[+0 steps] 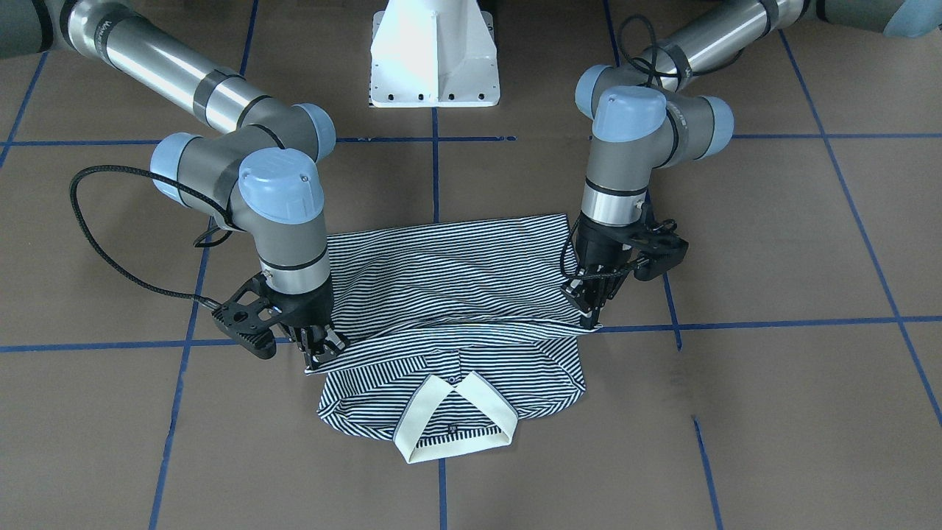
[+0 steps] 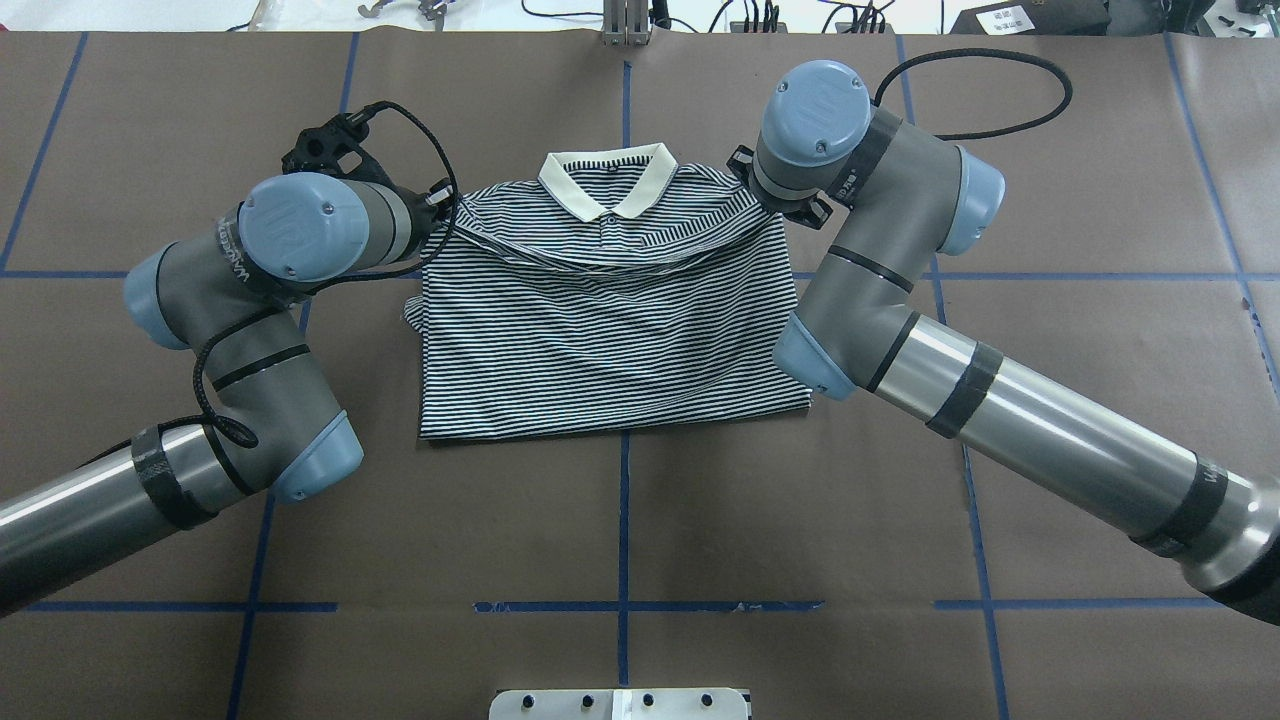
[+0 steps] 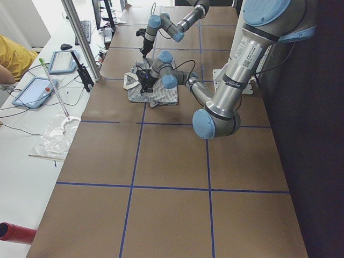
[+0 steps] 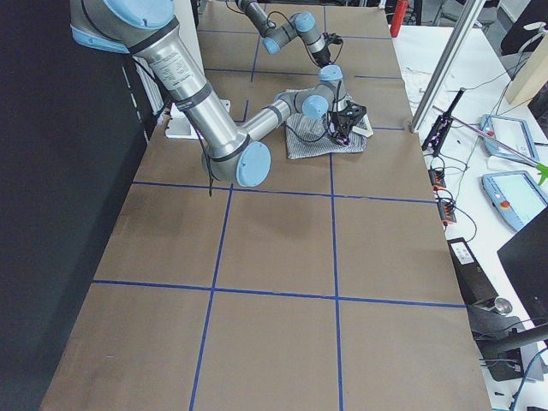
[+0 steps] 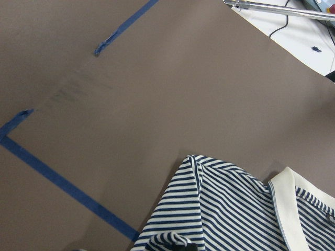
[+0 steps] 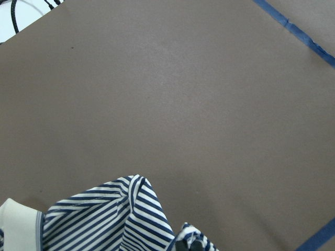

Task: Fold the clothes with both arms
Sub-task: 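Lift the hem with both grippers and fold it toward the collar, then release the hem near the collar and raise both grippers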

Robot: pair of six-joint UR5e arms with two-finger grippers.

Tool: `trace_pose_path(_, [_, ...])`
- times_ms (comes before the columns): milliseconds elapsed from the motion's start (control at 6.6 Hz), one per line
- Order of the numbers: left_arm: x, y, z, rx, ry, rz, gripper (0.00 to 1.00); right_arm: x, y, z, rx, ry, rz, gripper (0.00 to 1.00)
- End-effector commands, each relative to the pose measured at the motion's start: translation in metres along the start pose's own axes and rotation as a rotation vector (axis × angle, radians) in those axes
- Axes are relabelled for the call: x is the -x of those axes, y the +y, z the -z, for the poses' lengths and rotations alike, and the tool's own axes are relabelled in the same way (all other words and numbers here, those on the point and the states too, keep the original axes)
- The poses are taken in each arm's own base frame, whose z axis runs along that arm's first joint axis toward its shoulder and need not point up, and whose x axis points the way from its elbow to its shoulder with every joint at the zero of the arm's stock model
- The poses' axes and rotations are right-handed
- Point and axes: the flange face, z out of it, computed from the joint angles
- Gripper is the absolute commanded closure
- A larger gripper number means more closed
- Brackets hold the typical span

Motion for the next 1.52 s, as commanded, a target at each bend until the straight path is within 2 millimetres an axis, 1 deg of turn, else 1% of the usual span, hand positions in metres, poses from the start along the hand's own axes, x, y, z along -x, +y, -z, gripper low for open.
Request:
trace_pose_path(0, [0.012,-0.004,-0.029,-0.027,0.005,-0.016,0.94,0.006,-0.008,-0.029,-0.008,-0.013,-0.002,1.00])
trace_pose_path(152, [0.013,-0.004,-0.030,-0.026,0.003,-0.017,0.86,0.003,-0.008,-0.032,-0.009,-0.008,-0.003,0.79])
trace_pose_path(303, [0.013,-0.001,-0.028,-0.022,0.008,-0.015,0.78,0.003,-0.007,-0.032,-0.008,-0.011,-0.004,0.48])
trace_pose_path(455, [0.019,0.001,-0.029,-0.016,0.022,-0.018,0.75,-0.006,-0.004,-0.036,-0.003,-0.005,0.001,0.45])
trace_pose_path(606, [0.014,0.003,-0.021,0.002,0.095,-0.015,0.75,-0.012,-0.004,-0.012,0.012,-0.057,0.000,0.43])
trace_pose_path(758, [0.013,0.004,-0.019,0.006,0.106,-0.009,0.73,-0.054,-0.001,0.006,0.049,-0.085,0.009,0.43])
trace_pose_path(910, [0.009,0.008,-0.017,0.012,0.114,-0.013,0.73,-0.085,0.007,0.043,0.084,-0.134,0.017,0.38])
trace_pose_path(1061, [0.009,0.008,-0.015,0.014,0.128,-0.015,0.72,-0.102,0.012,0.047,0.086,-0.137,0.020,0.31])
trace_pose_path(1213, [0.006,0.006,-0.010,0.018,0.162,-0.013,0.73,-0.106,0.019,0.044,0.096,-0.131,0.027,0.28])
trace_pose_path(1365, [0.003,0.008,-0.009,0.020,0.169,-0.015,0.73,-0.116,0.033,0.038,0.112,-0.122,0.038,0.23])
